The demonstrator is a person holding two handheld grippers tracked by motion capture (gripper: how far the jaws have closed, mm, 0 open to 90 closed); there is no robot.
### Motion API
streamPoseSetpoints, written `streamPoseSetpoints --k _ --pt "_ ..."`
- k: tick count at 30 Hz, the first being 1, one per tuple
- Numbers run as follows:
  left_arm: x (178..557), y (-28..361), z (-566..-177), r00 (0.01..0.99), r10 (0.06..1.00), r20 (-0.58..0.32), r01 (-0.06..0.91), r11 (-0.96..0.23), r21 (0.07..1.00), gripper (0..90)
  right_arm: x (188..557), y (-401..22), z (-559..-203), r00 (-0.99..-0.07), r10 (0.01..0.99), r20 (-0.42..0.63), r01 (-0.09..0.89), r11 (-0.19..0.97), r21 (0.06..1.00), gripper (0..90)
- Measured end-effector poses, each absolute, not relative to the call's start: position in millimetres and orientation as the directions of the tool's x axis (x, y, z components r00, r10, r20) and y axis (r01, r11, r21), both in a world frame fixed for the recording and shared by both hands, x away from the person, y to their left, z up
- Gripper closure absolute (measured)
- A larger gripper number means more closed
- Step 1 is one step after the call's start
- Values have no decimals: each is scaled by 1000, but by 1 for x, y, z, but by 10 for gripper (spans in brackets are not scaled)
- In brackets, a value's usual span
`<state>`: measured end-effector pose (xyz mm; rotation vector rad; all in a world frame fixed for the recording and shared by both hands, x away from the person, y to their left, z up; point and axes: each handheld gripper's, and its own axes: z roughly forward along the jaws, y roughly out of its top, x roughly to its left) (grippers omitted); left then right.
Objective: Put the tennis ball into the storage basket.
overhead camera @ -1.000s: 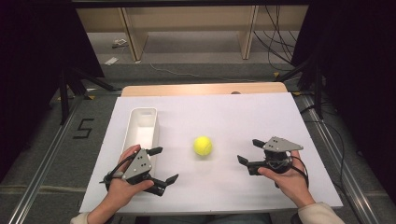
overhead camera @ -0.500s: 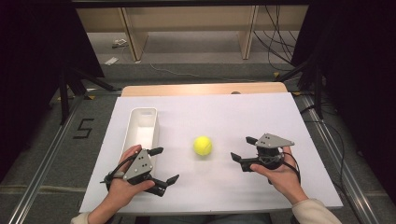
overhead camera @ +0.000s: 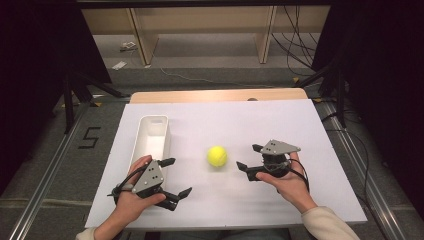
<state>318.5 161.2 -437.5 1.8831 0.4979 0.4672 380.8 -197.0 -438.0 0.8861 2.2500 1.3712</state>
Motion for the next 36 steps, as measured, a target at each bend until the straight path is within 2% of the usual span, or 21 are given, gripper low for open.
streamPoseSetpoints --k 36 --pt "318 160 -438 843 533 78 121 -329 937 0 403 -156 -452 -757 653 12 342 381 859 157"
